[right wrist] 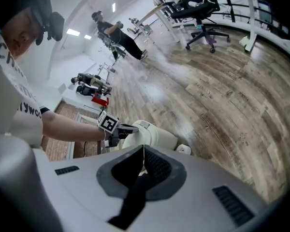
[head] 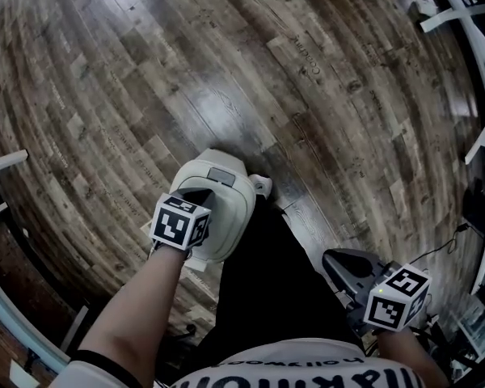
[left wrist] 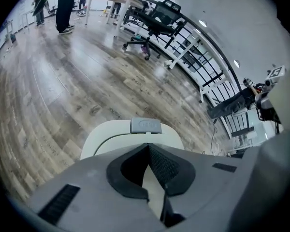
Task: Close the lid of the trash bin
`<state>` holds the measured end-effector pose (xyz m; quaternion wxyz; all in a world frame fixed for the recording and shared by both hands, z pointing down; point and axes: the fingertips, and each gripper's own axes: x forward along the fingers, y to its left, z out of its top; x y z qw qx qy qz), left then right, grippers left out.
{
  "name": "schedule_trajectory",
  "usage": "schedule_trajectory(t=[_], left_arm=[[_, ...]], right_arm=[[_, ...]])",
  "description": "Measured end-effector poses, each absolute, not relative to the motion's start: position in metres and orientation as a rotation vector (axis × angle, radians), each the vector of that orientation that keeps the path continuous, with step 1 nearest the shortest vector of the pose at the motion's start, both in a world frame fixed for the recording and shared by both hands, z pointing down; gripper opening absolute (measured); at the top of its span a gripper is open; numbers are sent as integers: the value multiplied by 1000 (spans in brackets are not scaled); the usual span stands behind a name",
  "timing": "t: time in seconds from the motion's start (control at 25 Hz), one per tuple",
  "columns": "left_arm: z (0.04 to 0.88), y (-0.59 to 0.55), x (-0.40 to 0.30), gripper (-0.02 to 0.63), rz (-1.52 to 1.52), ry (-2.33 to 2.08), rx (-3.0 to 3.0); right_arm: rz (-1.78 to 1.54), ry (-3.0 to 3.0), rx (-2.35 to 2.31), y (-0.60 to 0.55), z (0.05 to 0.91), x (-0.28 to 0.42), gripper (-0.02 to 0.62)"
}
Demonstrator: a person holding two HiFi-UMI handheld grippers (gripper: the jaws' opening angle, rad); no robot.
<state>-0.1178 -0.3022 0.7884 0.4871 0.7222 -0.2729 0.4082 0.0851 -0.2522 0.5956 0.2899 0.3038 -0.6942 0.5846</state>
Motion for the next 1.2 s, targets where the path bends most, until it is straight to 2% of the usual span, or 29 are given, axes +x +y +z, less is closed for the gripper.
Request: schedule_trajectory(t=[0.28,0.6,0.88,1.08,1.2], left_arm=[[794,-301,-116,6,1084,-655,1723],[765,-307,-115,6,833,-809,1712],[633,-346,-75,6,653,-868,2099],[507,-362,-51,6,332,-981,2233],[447,-349,-43,6,241,-1024,2299]], right_arm=[[1578,-1844,825,-246,598,93,11],[1570,-1897,812,-255,585,92,11],[1473,-2045,773,-277,544,78,11],[1366,-2175,705,-279,506,66,11],[1300,-2275,669,-274,474,61,11]])
